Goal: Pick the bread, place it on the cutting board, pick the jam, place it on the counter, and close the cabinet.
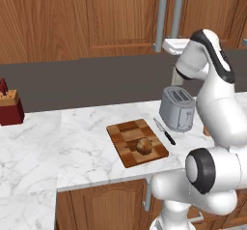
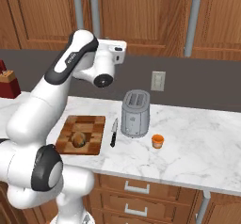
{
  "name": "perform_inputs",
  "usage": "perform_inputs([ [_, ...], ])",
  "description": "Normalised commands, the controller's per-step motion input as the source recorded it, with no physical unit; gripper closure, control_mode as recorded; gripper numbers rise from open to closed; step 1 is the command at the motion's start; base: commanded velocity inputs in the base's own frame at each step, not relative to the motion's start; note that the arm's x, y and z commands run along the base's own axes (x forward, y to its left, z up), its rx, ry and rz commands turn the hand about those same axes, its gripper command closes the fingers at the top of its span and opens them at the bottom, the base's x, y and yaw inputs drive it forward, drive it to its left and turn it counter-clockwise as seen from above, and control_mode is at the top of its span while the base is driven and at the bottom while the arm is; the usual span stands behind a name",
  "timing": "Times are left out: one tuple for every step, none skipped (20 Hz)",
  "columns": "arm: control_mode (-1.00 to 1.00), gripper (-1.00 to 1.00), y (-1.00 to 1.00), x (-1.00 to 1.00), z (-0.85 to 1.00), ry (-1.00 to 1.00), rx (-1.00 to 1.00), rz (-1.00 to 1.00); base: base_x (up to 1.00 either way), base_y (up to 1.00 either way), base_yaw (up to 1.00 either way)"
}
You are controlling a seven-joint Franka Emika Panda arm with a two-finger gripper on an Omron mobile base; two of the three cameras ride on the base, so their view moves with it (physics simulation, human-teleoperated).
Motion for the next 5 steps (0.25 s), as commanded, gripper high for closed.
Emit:
perform_inputs([
  [-1.00,-1.00,0.00,0.66,0.00,0.00,0.01,-0.12,0.00,0.00,0.00],
  [-1.00,-1.00,0.00,0.71,0.00,0.00,0.02,-0.09,0.00,0.00,0.00],
  [-1.00,-1.00,0.00,0.79,0.00,0.00,0.03,-0.05,0.00,0.00,0.00],
  [-1.00,-1.00,0.00,0.80,0.00,0.00,0.03,-0.05,0.00,0.00,0.00],
  [-1.00,-1.00,0.00,0.80,0.00,0.00,0.03,-0.03,0.00,0.00,0.00],
])
